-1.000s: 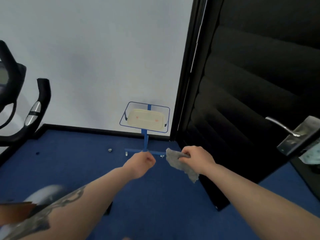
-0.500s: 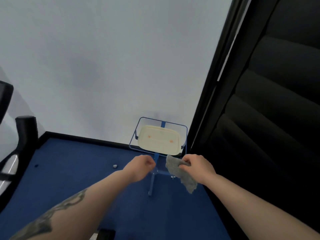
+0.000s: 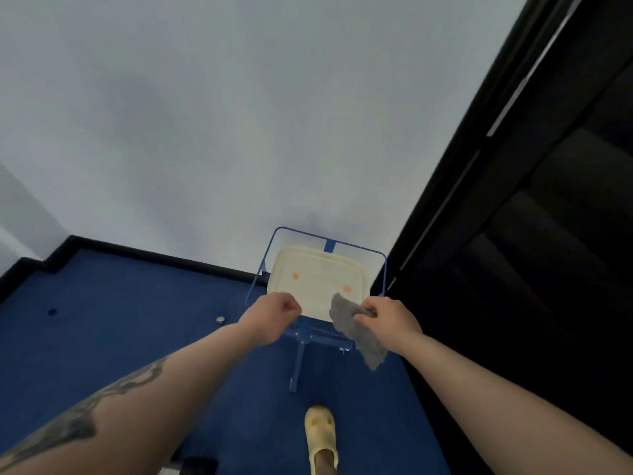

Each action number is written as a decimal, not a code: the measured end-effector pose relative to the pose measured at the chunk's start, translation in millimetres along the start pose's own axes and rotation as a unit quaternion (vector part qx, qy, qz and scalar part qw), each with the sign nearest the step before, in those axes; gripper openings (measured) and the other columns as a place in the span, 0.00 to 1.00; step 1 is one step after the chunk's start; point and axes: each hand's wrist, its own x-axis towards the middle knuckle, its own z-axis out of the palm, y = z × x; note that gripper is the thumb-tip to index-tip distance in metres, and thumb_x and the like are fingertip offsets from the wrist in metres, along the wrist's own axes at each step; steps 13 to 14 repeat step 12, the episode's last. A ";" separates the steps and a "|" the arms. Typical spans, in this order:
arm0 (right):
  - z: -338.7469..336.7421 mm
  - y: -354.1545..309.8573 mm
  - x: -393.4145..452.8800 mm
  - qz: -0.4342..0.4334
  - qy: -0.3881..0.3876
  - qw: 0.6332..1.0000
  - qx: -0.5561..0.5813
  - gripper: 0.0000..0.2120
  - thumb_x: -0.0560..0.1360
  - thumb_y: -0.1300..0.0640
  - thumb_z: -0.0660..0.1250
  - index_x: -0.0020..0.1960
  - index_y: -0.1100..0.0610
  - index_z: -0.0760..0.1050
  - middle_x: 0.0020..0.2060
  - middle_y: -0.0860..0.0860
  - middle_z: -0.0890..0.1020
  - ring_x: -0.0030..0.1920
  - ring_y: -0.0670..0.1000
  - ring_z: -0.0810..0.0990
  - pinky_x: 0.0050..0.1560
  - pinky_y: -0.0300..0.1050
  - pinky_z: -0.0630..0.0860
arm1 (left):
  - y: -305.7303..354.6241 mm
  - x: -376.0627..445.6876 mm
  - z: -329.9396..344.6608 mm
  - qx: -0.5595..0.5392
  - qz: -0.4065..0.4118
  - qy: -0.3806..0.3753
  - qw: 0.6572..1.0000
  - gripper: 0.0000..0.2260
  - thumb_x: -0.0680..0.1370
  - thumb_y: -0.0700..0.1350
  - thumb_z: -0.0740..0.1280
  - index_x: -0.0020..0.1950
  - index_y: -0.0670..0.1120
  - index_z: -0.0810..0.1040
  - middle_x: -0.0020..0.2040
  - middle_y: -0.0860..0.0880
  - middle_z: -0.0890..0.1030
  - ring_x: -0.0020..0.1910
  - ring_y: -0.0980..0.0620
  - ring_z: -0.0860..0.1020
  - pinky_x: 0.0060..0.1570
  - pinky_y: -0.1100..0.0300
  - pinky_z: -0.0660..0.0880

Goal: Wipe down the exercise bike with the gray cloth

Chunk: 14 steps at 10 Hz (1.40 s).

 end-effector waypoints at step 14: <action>91.0 -8.1 216.3 0.006 -0.022 1.000 0.011 0.09 0.79 0.50 0.63 0.58 0.48 0.77 0.54 0.46 0.81 0.52 0.49 0.79 0.52 0.46 0.77 | -57.6 132.9 -11.2 -0.088 -0.132 0.042 0.986 0.09 0.80 0.45 0.59 0.51 0.53 0.79 0.48 0.55 0.81 0.49 0.53 0.79 0.45 0.54 0.79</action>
